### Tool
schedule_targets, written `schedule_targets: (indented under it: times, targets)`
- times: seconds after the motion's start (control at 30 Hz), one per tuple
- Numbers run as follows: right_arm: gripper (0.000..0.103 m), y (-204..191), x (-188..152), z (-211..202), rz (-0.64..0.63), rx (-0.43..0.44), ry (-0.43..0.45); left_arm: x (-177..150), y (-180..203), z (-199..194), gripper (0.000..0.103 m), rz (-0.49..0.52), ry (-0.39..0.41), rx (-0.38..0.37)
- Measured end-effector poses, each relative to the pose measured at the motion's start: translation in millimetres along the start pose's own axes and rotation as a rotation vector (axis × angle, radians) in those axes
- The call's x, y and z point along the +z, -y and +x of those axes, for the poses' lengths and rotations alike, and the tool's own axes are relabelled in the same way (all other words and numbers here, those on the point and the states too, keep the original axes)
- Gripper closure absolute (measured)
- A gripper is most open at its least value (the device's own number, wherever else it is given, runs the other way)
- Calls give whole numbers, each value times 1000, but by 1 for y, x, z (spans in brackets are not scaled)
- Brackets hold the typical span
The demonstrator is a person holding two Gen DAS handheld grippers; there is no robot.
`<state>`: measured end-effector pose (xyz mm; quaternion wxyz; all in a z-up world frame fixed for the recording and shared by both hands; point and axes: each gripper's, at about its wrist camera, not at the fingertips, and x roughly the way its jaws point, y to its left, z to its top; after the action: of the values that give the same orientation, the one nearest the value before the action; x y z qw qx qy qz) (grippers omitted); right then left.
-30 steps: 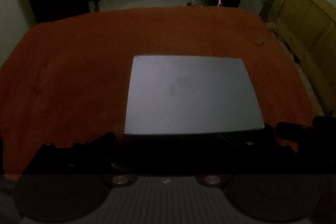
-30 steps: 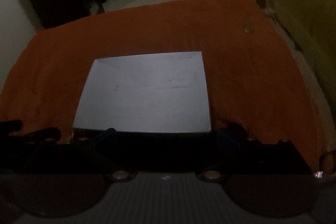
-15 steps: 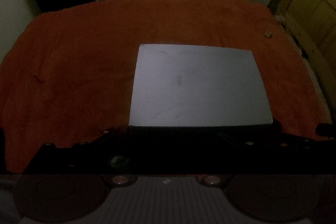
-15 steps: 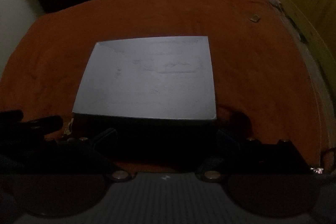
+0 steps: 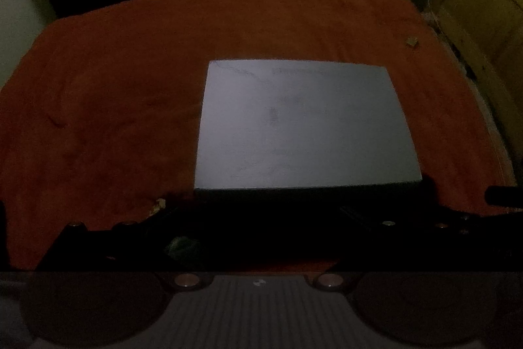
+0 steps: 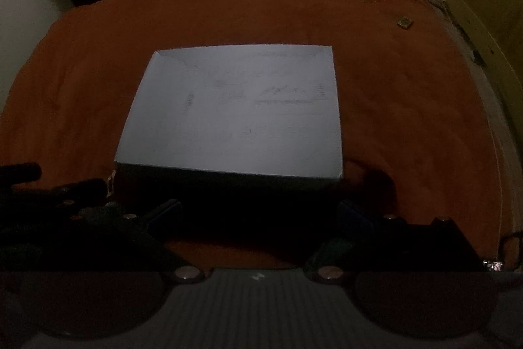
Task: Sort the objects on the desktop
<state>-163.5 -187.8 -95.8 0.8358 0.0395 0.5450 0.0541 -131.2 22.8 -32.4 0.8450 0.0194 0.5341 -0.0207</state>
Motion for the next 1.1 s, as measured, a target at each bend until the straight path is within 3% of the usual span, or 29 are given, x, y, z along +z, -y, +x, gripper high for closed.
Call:
schedule_targets:
  times: [1.1]
  targets:
    - [0,-3,-3,1,-3,4,-25,-3,10,4,1,11,-30,4]
